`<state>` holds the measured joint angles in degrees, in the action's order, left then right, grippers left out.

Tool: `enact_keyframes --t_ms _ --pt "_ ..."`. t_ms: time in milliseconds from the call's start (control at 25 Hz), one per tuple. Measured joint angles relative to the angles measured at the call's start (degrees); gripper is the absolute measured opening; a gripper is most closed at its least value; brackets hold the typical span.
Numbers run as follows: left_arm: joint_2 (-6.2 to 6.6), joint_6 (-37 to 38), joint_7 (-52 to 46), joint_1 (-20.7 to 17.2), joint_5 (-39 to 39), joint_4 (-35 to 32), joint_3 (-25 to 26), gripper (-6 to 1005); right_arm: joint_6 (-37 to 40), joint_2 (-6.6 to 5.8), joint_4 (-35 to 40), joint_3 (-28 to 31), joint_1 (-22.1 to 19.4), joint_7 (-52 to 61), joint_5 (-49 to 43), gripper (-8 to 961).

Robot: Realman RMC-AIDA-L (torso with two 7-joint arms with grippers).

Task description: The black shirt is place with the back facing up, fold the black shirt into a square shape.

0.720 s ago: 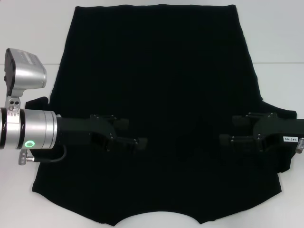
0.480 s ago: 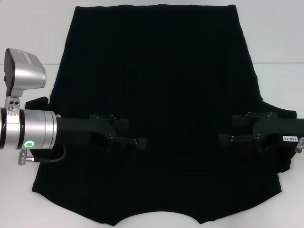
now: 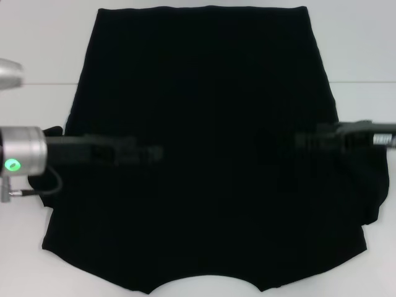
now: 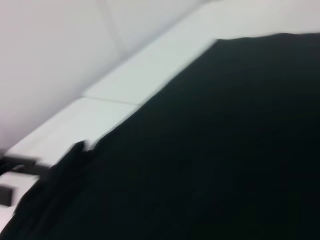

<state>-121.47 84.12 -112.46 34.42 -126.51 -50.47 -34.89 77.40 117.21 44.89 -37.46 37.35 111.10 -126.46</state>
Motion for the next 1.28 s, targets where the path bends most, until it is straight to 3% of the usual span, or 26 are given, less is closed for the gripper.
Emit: enact_keyframes --t_ms 240,400,640,840,1280 --pt "2.55 1.85 -14.62 -0.56 -3.19 -1.15 9.04 895 -3.33 -5.90 -1.82 -1.05 7.48 21.97 -4.39 832" --pt "3.51 3.26 -18.37 -0.56 -9.37 -1.24 15.39 886 -5.96 -8.00 -1.96 -1.05 10.18 26.58 -4.58 829" --pt "4.13 2.30 -20.97 -0.73 -15.72 -1.29 20.85 873 -6.29 -8.24 -0.56 -1.05 11.91 29.43 -6.59 824" --pt "4.16 -2.09 -22.94 -0.98 -19.35 -1.28 21.13 670 -6.03 -7.88 -0.58 -1.17 12.74 29.90 -7.86 819" --pt "4.00 -5.84 -24.56 -1.32 -22.85 -0.80 21.19 539 -6.04 -7.90 -0.58 -0.77 12.61 30.60 -7.93 810"
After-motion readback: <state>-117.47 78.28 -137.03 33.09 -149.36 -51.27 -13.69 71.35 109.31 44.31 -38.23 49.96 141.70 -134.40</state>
